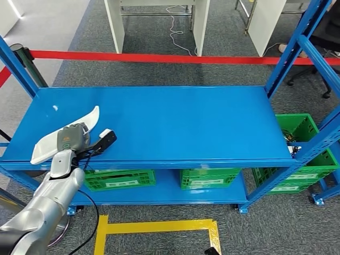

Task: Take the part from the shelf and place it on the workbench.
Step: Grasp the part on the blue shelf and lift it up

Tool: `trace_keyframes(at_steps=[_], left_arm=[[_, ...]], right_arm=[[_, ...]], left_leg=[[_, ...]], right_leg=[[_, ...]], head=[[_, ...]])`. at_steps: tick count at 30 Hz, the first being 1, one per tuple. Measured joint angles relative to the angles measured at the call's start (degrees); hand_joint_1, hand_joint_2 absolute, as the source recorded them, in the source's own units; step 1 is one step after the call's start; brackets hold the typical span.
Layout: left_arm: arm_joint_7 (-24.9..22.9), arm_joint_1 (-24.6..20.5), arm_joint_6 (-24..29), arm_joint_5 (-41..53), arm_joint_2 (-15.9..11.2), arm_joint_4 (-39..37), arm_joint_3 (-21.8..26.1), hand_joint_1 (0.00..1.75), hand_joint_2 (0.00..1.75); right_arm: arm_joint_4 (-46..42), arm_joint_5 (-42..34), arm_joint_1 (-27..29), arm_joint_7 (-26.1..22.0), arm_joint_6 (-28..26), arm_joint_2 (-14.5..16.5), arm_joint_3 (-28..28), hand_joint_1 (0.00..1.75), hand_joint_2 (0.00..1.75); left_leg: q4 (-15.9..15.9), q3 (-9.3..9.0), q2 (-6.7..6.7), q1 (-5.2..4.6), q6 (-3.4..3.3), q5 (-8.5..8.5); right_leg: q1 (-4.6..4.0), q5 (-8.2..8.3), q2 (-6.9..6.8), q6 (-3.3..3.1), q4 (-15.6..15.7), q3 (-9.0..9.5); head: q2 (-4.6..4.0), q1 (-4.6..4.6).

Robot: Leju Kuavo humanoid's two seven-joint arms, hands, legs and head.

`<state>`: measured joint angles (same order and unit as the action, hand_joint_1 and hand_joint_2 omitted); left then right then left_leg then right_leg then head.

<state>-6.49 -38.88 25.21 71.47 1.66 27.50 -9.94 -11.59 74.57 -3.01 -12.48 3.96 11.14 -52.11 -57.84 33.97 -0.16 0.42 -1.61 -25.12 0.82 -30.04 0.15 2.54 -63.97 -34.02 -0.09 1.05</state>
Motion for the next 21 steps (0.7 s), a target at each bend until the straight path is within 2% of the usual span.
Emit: trace_keyframes(at_steps=[1,2,5,6,8,10,11,12,13,15,16,17,18,21], left_arm=[[0.32,-0.01,-0.18,-0.19,-0.01,0.00,0.15,1.75,1.75],[0.48,-0.02,-0.27,-0.32,-0.03,0.00,0.30,1.75,1.75],[0.61,-0.03,-0.38,-0.53,-0.09,0.00,0.67,1.75,1.75],[0.87,-0.03,-0.52,-0.70,-0.11,0.00,0.75,1.75,1.75],[2.06,0.02,-1.04,-1.44,-0.12,0.00,0.86,1.75,1.75],[3.92,0.31,-1.61,-2.68,-0.13,0.05,0.95,1.75,1.75],[5.11,0.56,-1.61,-3.56,-0.13,0.20,1.00,1.75,1.75],[6.60,0.79,-1.31,-4.85,-0.10,0.54,1.09,1.75,1.75],[8.26,1.00,-0.85,-6.43,-0.04,1.04,1.23,1.75,1.75],[11.94,1.34,-0.19,-11.50,0.32,2.93,1.85,1.75,1.75],[14.01,1.60,-0.63,-15.80,0.72,4.53,2.29,1.75,1.75],[16.09,1.97,-1.54,-20.96,1.29,6.54,2.76,1.75,1.75],[18.04,2.51,-2.75,-26.85,1.92,9.03,3.15,1.75,1.75],[21.95,4.65,-5.35,-41.60,3.63,17.45,3.55,1.75,1.75]], right_arm=[[0.02,0.05,0.20,0.04,-0.02,-0.01,0.01,0.00,1.75],[0.03,0.05,0.38,0.01,-0.03,-0.02,0.02,0.00,1.75],[0.04,0.01,0.53,-0.10,-0.03,-0.02,0.05,0.00,1.75],[0.04,0.01,0.51,-0.10,-0.03,-0.02,0.06,0.00,1.75],[0.04,0.02,0.51,-0.10,-0.04,-0.03,0.07,0.00,1.75],[0.05,0.03,0.54,-0.14,-0.05,-0.03,0.07,0.00,1.75],[0.04,0.02,0.56,-0.17,-0.05,-0.03,0.07,0.00,1.75],[0.04,0.02,0.58,-0.23,-0.05,-0.03,0.07,0.00,1.75],[0.04,0.01,0.60,-0.28,-0.05,-0.03,0.07,0.00,1.75],[0.04,0.01,0.65,-0.33,-0.06,-0.03,0.07,0.00,1.75],[0.05,-0.01,0.69,-0.32,-0.09,-0.03,0.07,0.00,1.75],[0.04,-0.04,0.71,-0.32,-0.14,-0.03,0.05,0.00,1.75],[0.04,-0.06,0.71,-0.31,-0.20,-0.03,0.03,0.00,1.75],[0.03,0.01,0.67,-0.29,-0.40,-0.03,0.01,0.00,1.75]], left_leg=[[-0.30,0.23,-0.12,-0.13,0.24,-0.05],[-0.53,0.50,-0.19,-0.28,0.53,-0.03],[-0.83,0.94,-0.23,-0.40,1.30,0.12],[-1.44,1.14,-0.20,-0.38,1.56,-0.39],[-5.78,2.87,-0.14,-0.29,2.09,-3.09],[-13.49,6.15,-0.11,-0.22,2.43,-6.62],[-16.34,7.38,-0.11,-0.20,2.46,-7.45],[-17.27,7.77,-0.11,-0.19,2.40,-7.20],[-15.87,7.12,-0.11,-0.20,2.24,-5.83],[-8.45,3.70,-0.14,-0.29,1.61,-1.80],[-4.87,2.09,-0.15,-0.40,1.28,-0.49],[-2.45,1.06,-0.15,-0.51,1.02,0.07],[-1.35,0.65,-0.16,-0.62,0.85,-0.03],[-0.52,0.49,-0.12,-0.40,0.35,-0.14]], right_leg=[[0.06,0.88,-0.01,-0.17,3.22,1.55],[0.08,1.07,0.02,-0.40,5.01,2.34],[0.15,0.84,0.19,-1.37,5.52,2.55],[0.24,0.94,0.16,-1.68,5.54,2.61],[0.39,1.07,-0.01,-2.23,5.63,2.70],[0.35,1.06,-0.11,-2.47,5.62,2.69],[0.34,1.05,-0.11,-2.51,5.61,2.72],[0.33,1.02,-0.09,-2.53,5.61,2.79],[0.32,0.98,-0.04,-2.54,5.60,2.91],[0.28,0.84,0.03,-2.45,5.60,3.15],[0.18,0.75,0.04,-2.30,5.56,3.15],[0.10,0.70,-0.01,-2.09,5.54,3.03],[0.04,0.68,-0.07,-1.85,5.56,2.89],[0.00,0.26,-0.19,-0.95,5.47,2.61]], head=[[0.00,-0.01],[0.00,-0.04],[0.00,-0.18],[0.00,-0.30],[0.00,-0.51],[0.00,-0.60],[0.00,-0.61],[0.00,-0.61],[0.00,-0.62],[0.00,-0.61],[0.00,-0.61],[0.00,-0.60],[0.00,-0.55],[0.00,-0.50]])
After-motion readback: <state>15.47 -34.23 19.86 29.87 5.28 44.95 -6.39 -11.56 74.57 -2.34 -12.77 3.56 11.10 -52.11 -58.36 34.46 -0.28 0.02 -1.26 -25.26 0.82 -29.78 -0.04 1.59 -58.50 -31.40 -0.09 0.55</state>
